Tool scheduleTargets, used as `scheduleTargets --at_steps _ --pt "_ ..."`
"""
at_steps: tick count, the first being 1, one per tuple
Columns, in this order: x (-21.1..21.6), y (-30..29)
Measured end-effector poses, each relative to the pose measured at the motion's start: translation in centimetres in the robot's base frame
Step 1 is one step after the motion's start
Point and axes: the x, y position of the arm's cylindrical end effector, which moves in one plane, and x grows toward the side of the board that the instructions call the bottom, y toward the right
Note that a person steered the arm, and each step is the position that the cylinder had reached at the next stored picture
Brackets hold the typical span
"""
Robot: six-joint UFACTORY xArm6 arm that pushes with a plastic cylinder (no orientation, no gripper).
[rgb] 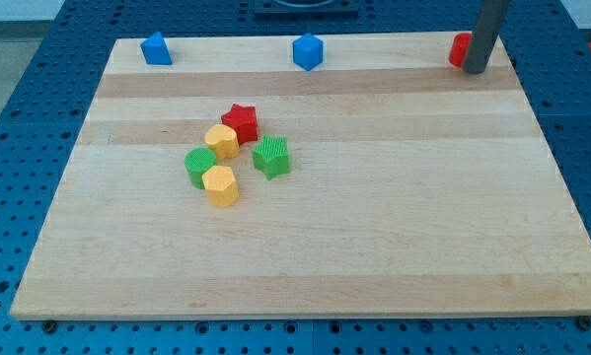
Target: Slide group of blocks slightly left
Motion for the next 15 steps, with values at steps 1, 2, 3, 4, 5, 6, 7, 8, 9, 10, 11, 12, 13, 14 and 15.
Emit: scheduleTargets --at_steps 1,2,3,4,5,6,7,8,9,10,11,12,13,14,15 --pt "-0.5 0.0" --pt "-0.7 0.0" --pt "-0.4 0.0" --pt "1.6 -0.5" --pt "4.7 -2.5" --pt "7.1 -6.4" --pt "9.6 -9.6" --pt "11.5 -13.6" --pt "13.7 -17.5" --pt "16.7 -20.5" --pt "17.2 -24.8" --pt "17.2 -28.9" --pt "17.2 -31.6" --pt "17.2 -33.4" --pt "17.2 -34.9"
